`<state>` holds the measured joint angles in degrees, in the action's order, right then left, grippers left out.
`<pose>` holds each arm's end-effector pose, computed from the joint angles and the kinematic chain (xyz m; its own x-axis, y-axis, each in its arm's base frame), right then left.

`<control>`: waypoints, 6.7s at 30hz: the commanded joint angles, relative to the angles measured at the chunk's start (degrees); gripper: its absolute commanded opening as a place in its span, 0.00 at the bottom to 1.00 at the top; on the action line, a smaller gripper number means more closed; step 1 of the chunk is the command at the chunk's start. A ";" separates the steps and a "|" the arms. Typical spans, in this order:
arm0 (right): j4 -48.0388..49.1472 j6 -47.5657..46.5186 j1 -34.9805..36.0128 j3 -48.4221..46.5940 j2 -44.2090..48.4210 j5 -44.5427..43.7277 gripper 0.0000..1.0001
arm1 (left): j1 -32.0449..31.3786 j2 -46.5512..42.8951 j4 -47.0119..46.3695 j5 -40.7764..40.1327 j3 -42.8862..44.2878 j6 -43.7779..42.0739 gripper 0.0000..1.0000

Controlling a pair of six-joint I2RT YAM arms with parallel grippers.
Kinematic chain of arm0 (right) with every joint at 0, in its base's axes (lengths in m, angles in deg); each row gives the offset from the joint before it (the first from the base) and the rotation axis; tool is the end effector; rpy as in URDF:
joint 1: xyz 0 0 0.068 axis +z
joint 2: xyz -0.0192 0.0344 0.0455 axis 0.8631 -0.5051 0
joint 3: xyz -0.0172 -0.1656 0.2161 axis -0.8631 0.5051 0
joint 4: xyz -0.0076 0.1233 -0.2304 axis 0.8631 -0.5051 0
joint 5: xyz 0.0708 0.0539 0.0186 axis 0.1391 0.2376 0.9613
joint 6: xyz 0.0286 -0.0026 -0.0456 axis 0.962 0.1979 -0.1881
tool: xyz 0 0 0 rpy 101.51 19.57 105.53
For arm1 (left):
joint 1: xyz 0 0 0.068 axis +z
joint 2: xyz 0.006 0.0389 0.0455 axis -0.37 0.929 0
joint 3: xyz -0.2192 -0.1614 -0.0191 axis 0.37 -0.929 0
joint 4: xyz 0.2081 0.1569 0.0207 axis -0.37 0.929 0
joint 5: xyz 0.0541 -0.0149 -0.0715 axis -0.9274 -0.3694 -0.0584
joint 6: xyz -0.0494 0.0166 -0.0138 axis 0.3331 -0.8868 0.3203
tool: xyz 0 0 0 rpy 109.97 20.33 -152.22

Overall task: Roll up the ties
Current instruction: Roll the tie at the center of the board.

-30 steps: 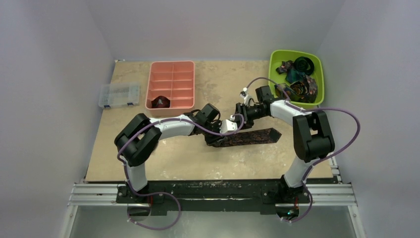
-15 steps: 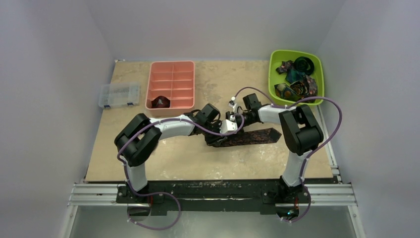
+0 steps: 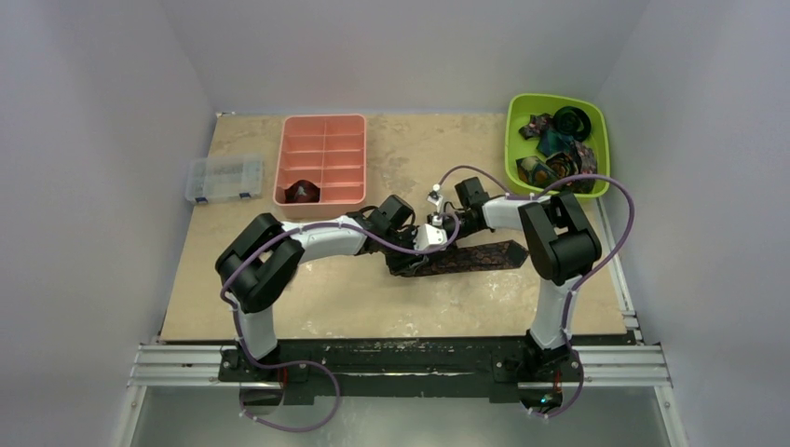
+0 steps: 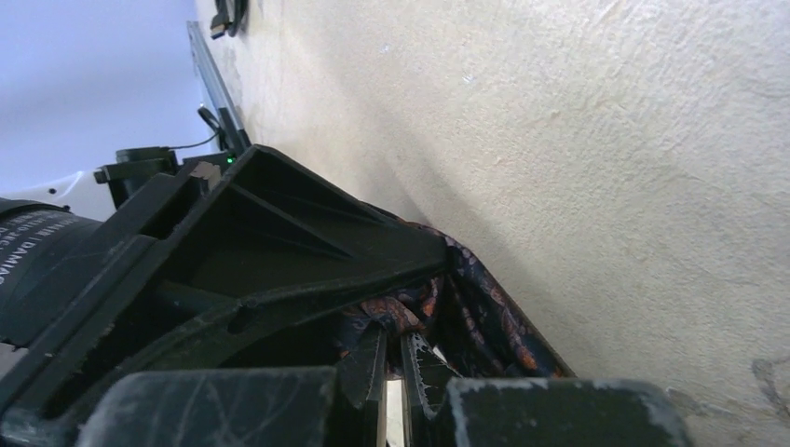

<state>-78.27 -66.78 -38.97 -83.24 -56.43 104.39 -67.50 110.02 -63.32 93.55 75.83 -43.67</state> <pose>0.3144 0.1509 0.1140 -0.9624 -0.2138 -0.1676 -0.2506 0.4601 0.8517 0.2478 -0.2740 0.1532 -0.1811 0.7614 -0.6225 0.9806 0.1881 -0.0553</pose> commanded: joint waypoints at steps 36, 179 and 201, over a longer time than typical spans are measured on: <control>-8.29 -17.42 0.14 -1.32 -1.35 -23.60 0.00 | 8.82 -15.58 -60.77 14.55 -29.14 24.60 0.98; -19.90 -18.11 -3.60 -8.50 -3.76 -17.16 0.00 | 2.26 2.08 -16.39 2.30 -7.36 7.27 0.55; -21.16 -18.14 -4.27 -9.97 -7.44 -34.32 0.00 | 1.88 8.32 -43.11 10.72 -8.26 13.07 0.64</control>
<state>-102.31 -81.42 -43.89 -94.52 -60.08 87.78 -65.29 115.94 -102.14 103.75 66.76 -31.93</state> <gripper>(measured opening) 0.026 0.660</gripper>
